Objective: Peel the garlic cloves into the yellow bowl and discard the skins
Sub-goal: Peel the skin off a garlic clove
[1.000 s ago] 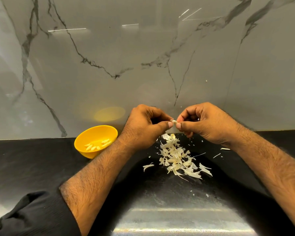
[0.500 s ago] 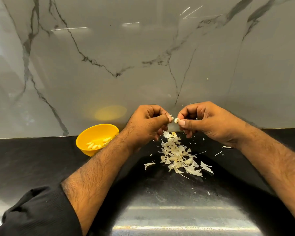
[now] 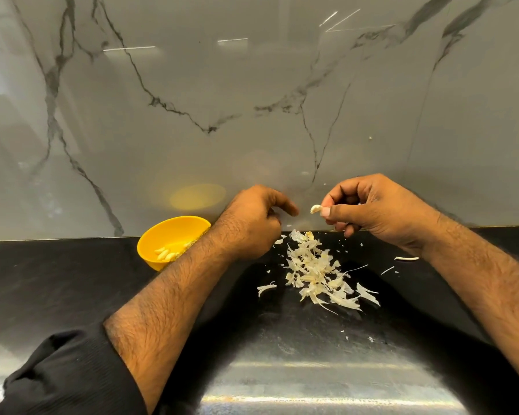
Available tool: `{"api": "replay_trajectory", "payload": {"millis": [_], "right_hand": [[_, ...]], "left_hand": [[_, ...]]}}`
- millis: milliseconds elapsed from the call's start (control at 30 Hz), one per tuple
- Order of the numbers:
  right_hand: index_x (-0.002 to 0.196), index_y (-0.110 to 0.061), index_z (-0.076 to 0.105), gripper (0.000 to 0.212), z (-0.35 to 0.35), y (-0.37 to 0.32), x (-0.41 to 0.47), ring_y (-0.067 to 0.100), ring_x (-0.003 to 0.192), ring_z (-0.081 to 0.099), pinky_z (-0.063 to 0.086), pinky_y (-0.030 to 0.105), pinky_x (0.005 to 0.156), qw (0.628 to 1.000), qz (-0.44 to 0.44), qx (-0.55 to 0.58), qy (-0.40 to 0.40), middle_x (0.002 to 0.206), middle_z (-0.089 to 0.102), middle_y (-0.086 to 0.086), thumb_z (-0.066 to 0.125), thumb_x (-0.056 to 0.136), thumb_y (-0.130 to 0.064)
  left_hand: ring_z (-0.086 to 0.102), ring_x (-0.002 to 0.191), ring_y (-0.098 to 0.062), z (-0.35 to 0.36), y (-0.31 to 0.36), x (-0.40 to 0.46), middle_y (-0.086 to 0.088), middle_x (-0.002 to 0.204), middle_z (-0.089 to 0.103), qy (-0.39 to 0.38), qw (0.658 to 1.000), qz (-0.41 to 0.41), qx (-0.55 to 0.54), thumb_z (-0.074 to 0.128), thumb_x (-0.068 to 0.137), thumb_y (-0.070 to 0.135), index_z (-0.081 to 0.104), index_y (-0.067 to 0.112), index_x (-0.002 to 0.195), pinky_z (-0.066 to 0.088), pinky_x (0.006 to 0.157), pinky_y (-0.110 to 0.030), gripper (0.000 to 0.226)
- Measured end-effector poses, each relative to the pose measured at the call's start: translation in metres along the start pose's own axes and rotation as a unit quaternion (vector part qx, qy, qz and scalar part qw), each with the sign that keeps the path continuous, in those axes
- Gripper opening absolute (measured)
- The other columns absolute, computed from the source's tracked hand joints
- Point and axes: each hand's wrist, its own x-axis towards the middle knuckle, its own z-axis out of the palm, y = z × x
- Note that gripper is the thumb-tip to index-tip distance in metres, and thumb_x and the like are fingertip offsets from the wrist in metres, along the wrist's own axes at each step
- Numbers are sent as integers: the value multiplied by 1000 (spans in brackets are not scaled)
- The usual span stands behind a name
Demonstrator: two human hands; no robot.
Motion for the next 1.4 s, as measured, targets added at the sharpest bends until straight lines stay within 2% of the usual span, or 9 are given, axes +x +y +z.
{"api": "replay_trajectory", "payload": {"millis": [67, 167, 333, 533, 667, 833, 1033, 1233, 1400], "right_hand": [[94, -12, 78, 10, 1, 0, 0, 18, 73, 69, 59, 36, 72, 1000, -2, -6, 9, 87, 77, 10, 80, 88, -20], [94, -12, 79, 10, 2, 0, 1, 18, 72, 69, 60, 39, 74, 1000, -13, -10, 15, 84, 77, 9, 81, 88, -21], [96, -12, 79, 12, 4, -1, 0, 19, 73, 73, 62, 35, 74, 1000, -21, -15, -5, 84, 78, 7, 80, 88, -20], [97, -12, 79, 7, 5, -1, -1, 19, 77, 74, 62, 28, 74, 998, -41, -26, -29, 86, 78, 9, 79, 91, -12], [104, -14, 78, 14, 4, -2, -2, 23, 90, 77, 63, 36, 78, 999, -35, -8, -32, 94, 80, 7, 77, 91, -11], [112, -10, 75, 33, 6, -5, -3, 29, 93, 79, 62, 35, 75, 996, -34, 84, -19, 98, 81, 11, 82, 81, -13], [104, -7, 78, 28, 6, -3, -2, 22, 81, 78, 63, 29, 71, 995, -30, 91, 9, 92, 80, 12, 81, 77, -14], [111, -5, 74, 29, 9, -1, -3, 30, 90, 79, 61, 30, 69, 994, -12, 112, 2, 98, 80, 14, 79, 84, -14], [110, -2, 75, 29, 8, -2, -3, 30, 87, 77, 60, 34, 75, 990, -7, 140, 19, 98, 79, 18, 80, 83, -9]], "left_hand": [[66, 84, -4, 1, 0, 1, 12, 102, 69, 23, 999, 28, -40, 73, 98, 17, 71, 26, 113, 59, 77, -25, 18], [74, 79, -10, 4, -3, 2, 2, 90, 77, 22, 986, 46, -156, 84, 90, 32, 75, 19, 102, 62, 73, -27, 20], [79, 80, -18, 7, -3, 3, -1, 86, 81, 24, 977, 43, -205, 83, 91, 17, 79, 14, 100, 62, 70, -27, 10], [78, 78, -19, 8, -1, 1, -5, 85, 79, 27, 968, 59, -243, 84, 90, 17, 78, 10, 100, 62, 66, -26, 13], [77, 77, -23, 10, -3, 2, -5, 84, 79, 59, 968, 66, -233, 84, 90, 19, 80, 12, 97, 59, 62, -22, 12], [73, 73, -8, 13, -5, 4, 5, 81, 78, 111, 971, 53, -206, 86, 89, 24, 82, 17, 93, 54, 60, -16, 9], [75, 74, -8, 16, -7, 6, 6, 81, 79, 110, 975, 53, -183, 87, 88, 26, 83, 18, 93, 63, 69, -25, 11], [75, 75, -10, 21, -5, 6, 7, 82, 78, 138, 974, 67, -167, 84, 91, 28, 83, 19, 94, 67, 70, -38, 10], [73, 74, -8, 22, -1, 4, 11, 79, 77, 149, 977, 84, -130, 83, 92, 28, 84, 23, 95, 65, 69, -34, 5]]}}
